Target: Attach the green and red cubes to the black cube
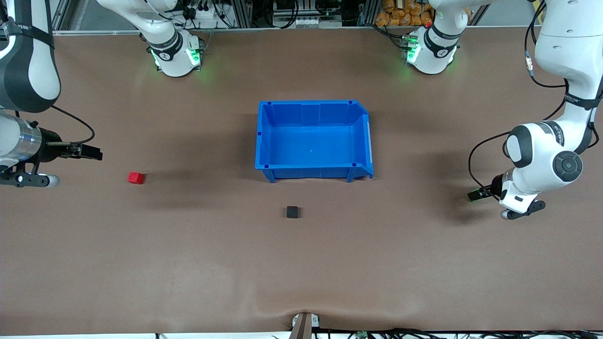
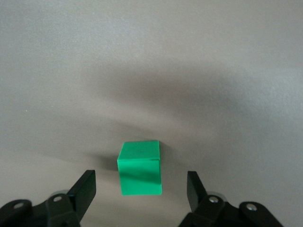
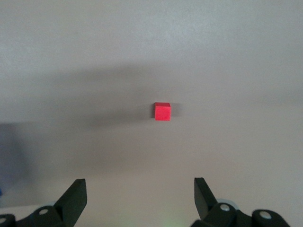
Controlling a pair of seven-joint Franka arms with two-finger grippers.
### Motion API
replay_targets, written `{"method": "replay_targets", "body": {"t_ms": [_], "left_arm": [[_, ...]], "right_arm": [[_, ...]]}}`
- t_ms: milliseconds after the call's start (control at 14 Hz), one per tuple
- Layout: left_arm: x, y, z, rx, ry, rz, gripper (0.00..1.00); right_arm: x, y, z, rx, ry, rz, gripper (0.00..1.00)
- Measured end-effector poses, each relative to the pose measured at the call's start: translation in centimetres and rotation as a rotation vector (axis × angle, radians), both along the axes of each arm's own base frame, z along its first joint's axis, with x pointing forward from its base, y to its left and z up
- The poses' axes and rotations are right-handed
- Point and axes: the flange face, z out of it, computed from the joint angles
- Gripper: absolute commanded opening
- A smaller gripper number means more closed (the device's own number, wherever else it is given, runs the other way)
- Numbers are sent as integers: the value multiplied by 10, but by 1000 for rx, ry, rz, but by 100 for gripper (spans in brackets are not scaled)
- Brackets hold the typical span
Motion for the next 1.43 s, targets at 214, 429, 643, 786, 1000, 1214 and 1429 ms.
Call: {"method": "replay_targets", "body": {"t_ms": [214,429,643,786,1000,1214,1429], "left_arm": [[1,0,-1,1,-5,13,81],[1,0,-2,1,-10,14,76],[2,0,-4,1,-9,14,71],[3,0,-5,1,-9,14,70],[4,0,-4,1,-11,14,67],[6,1,-5,2,-13,14,64],[7,2,-8,2,-12,16,61]], "right_arm": [[1,-4,-7,0,5,-6,100],[5,-6,-13,-1,-2,-9,100],[7,-6,-21,-2,-12,-9,100],[7,-6,-26,-2,-15,-9,100],[8,-6,-32,-3,-30,-8,100],[7,-7,-48,-3,-27,-9,100],[8,-8,-59,-3,-14,-10,100]]}}
